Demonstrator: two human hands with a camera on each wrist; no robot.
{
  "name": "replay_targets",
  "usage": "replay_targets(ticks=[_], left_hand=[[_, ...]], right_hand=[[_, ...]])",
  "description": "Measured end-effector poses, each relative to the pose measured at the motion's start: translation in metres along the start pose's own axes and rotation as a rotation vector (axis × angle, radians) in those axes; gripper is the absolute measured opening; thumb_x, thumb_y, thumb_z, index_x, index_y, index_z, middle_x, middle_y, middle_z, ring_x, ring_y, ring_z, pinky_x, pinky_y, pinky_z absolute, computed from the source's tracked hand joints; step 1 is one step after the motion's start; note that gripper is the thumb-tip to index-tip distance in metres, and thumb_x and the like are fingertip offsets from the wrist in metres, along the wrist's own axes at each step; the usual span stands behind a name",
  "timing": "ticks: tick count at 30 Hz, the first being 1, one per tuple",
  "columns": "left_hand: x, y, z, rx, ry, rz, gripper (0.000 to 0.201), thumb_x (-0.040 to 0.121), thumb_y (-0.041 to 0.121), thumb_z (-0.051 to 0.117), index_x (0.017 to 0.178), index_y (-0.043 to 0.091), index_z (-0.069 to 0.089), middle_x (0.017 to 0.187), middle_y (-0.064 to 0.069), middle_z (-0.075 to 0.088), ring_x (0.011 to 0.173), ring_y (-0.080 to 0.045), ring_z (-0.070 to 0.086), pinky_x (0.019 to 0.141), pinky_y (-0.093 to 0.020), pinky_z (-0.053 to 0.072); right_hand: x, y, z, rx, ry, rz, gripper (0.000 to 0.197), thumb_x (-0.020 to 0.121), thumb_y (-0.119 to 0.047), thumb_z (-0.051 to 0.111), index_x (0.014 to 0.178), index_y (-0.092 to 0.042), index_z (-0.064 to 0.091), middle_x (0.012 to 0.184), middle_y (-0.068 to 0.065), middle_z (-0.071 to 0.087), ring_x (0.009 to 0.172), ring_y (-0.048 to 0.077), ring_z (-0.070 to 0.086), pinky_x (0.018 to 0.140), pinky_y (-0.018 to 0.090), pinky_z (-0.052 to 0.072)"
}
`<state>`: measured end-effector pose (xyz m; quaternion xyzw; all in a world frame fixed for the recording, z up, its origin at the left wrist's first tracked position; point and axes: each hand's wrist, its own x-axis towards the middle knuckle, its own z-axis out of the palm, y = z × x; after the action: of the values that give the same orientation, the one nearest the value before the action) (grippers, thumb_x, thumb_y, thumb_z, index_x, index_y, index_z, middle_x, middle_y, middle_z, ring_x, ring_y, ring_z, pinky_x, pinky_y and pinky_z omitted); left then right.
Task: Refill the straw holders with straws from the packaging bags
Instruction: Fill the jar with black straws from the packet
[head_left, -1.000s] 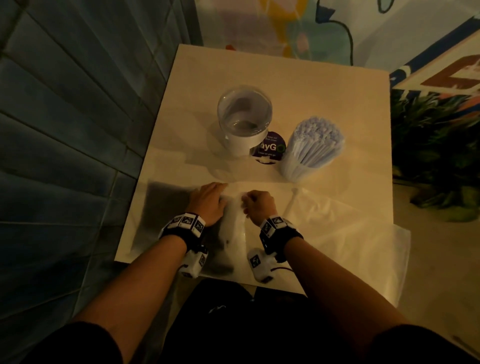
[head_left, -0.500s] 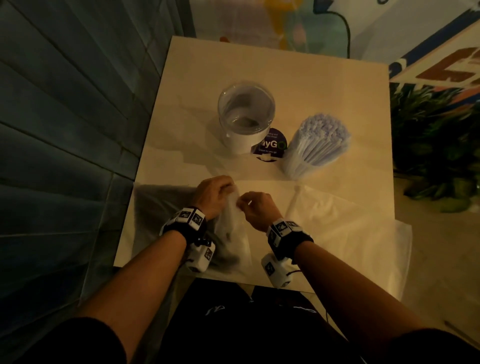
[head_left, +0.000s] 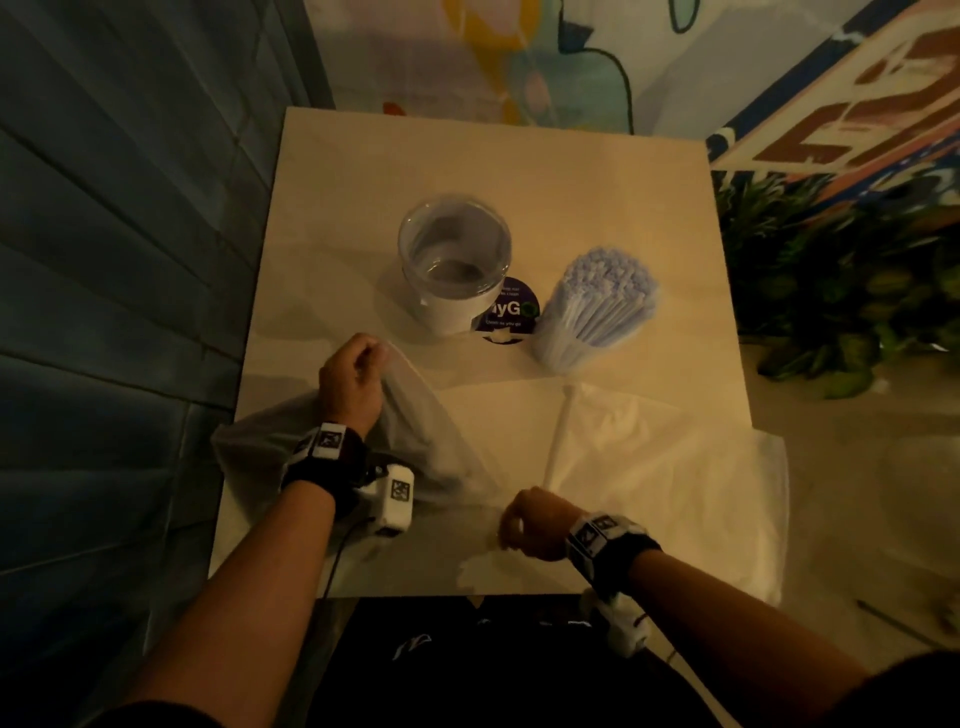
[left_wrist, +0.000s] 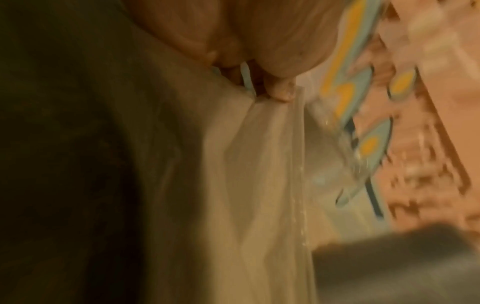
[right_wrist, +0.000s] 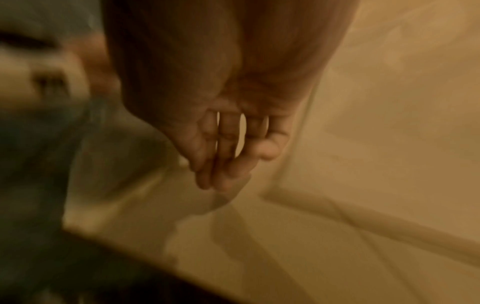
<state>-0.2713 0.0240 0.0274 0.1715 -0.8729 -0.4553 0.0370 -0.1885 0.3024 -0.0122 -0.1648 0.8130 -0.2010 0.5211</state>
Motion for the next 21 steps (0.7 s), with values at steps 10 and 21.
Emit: replay_targets(ticks=[10,21], left_hand=[[-0.002,-0.006,0.013,0.024,-0.342,0.048,0.014,0.099,0.016,0.053,0.091,0.009,0.061,0.092,-0.006,0.065,0.086,-0.022,0.059,0.077,-0.028,0.041],[-0.059,-0.008,0.021,0.222,-0.326,0.087,0.028,0.094,0.016,0.060,0.122,0.015,0.059,0.125,-0.009,0.060,0.117,-0.029,0.051,0.100,-0.044,0.043]], right_hand=[[-0.005,-0.083,-0.103,-0.005,0.764,-0.171,0.028,0.099,-0.032,0.053,0.080,-0.015,0.063,0.077,-0.001,0.060,0.070,0.017,0.056,0.069,0.037,0.051],[0.035,-0.132,-0.200,-0.321,0.781,-0.042,0.035,0.097,-0.033,0.055,0.130,-0.019,0.056,0.129,0.009,0.056,0.103,0.035,0.062,0.074,0.038,0.046]])
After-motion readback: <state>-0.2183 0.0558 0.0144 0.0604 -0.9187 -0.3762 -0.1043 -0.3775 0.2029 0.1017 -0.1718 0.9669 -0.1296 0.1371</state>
